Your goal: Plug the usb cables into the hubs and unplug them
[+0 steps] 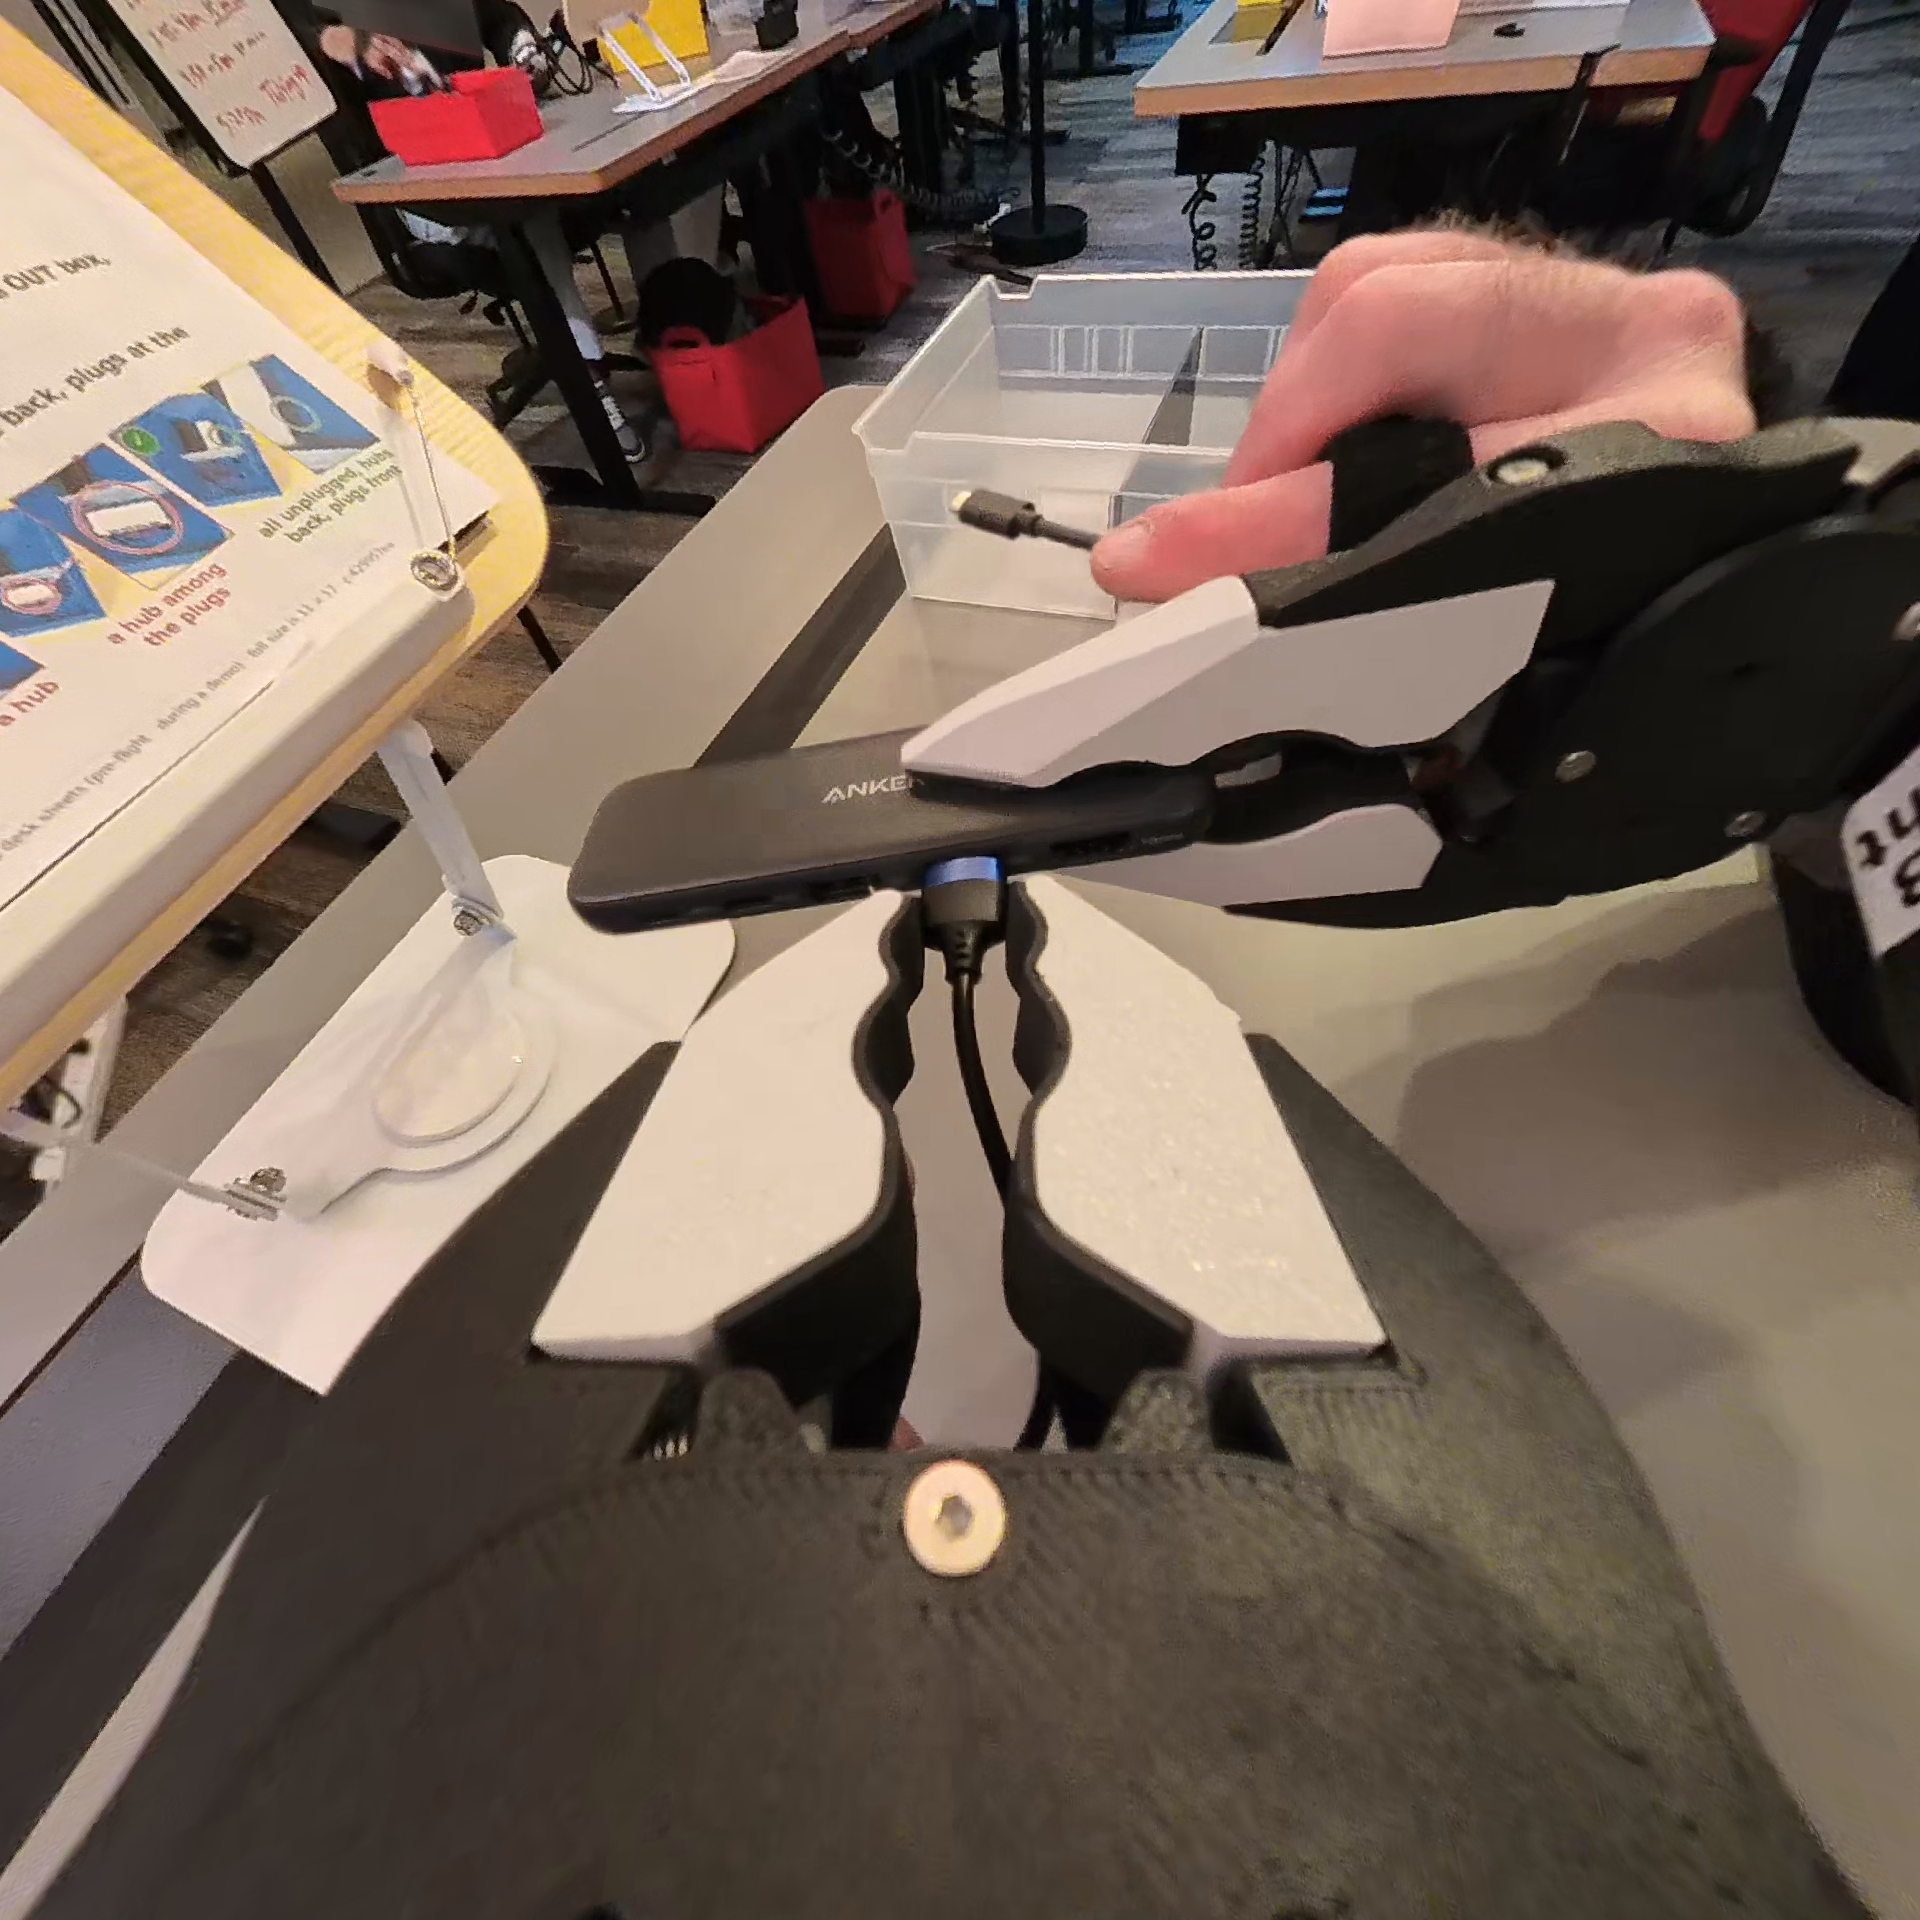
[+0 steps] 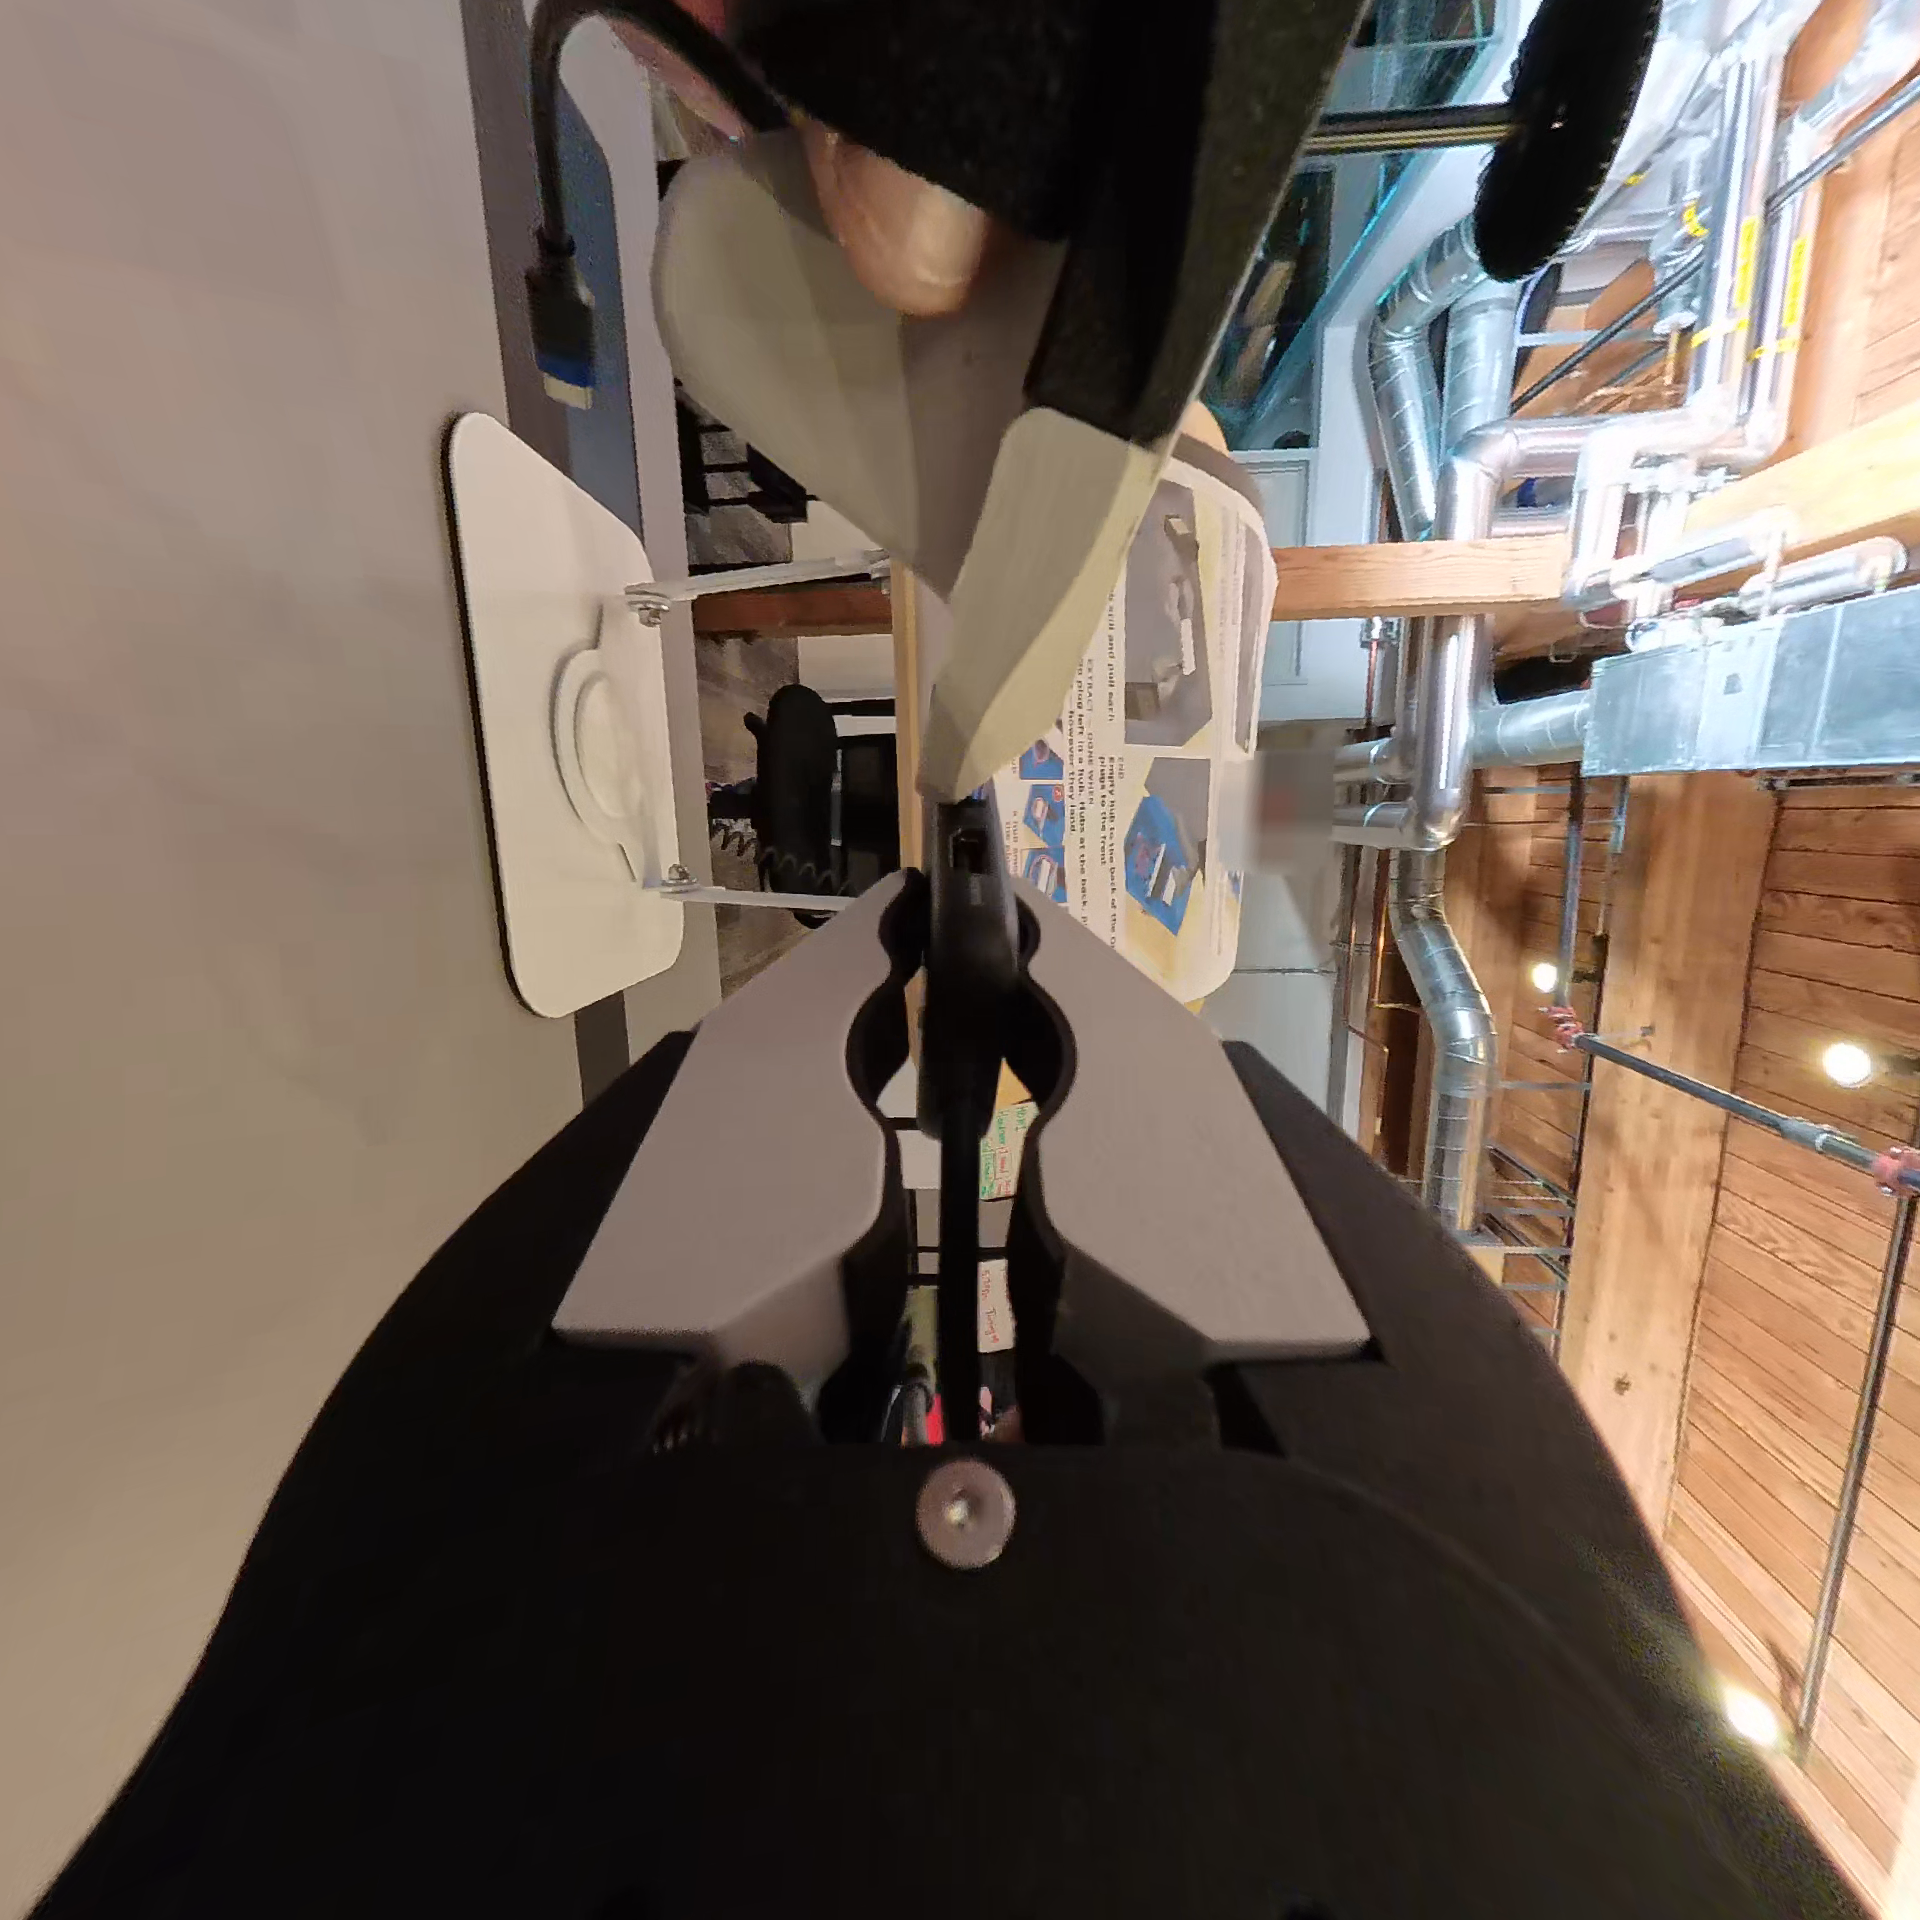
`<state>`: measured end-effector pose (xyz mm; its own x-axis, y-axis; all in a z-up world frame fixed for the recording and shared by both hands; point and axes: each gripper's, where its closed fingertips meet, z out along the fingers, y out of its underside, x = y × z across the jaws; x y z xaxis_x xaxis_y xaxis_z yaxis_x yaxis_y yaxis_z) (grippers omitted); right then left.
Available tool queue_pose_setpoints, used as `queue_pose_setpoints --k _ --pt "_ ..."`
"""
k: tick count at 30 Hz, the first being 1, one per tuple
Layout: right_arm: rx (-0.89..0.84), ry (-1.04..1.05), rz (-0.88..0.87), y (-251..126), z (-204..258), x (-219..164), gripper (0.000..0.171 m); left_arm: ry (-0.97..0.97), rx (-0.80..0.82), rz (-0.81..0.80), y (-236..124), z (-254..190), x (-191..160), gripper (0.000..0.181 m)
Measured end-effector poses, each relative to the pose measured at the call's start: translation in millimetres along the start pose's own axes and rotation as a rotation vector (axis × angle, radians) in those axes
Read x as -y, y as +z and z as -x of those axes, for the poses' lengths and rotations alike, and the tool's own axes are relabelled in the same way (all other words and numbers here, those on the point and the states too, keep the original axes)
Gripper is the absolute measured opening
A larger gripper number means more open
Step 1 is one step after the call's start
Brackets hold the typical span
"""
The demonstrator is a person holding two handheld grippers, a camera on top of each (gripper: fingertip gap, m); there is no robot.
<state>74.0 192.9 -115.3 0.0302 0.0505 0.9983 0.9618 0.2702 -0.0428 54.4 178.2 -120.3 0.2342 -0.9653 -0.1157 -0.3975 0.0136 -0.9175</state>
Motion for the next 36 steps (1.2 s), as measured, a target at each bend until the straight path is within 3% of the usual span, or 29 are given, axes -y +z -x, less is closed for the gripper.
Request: queue_pose_setpoints --k 5,10,14,20,25,36 --pt "0.018 0.048 0.005 -2 -3 -3 0.009 0.039 0.021 -0.046 -3 0 9 0.017" --pt "0.054 0.132 -0.04 -6 -7 -1 0.009 0.14 0.033 -0.083 -14 -1 21 0.044" --pt "0.051 0.225 -0.098 -8 -11 4 0.009 0.105 -0.073 -0.114 -16 -10 23 0.059" --pt "-0.028 0.345 -0.069 -4 -22 -6 0.009 -0.077 -0.077 -0.276 -6 -6 35 0.051" --pt "-0.034 0.342 -0.062 -2 -22 -9 0.008 -0.132 0.029 -0.38 -3 6 41 0.027" --pt "-0.031 0.3 -0.053 -1 -20 -8 0.009 -0.106 0.035 -0.306 1 1 35 0.017"
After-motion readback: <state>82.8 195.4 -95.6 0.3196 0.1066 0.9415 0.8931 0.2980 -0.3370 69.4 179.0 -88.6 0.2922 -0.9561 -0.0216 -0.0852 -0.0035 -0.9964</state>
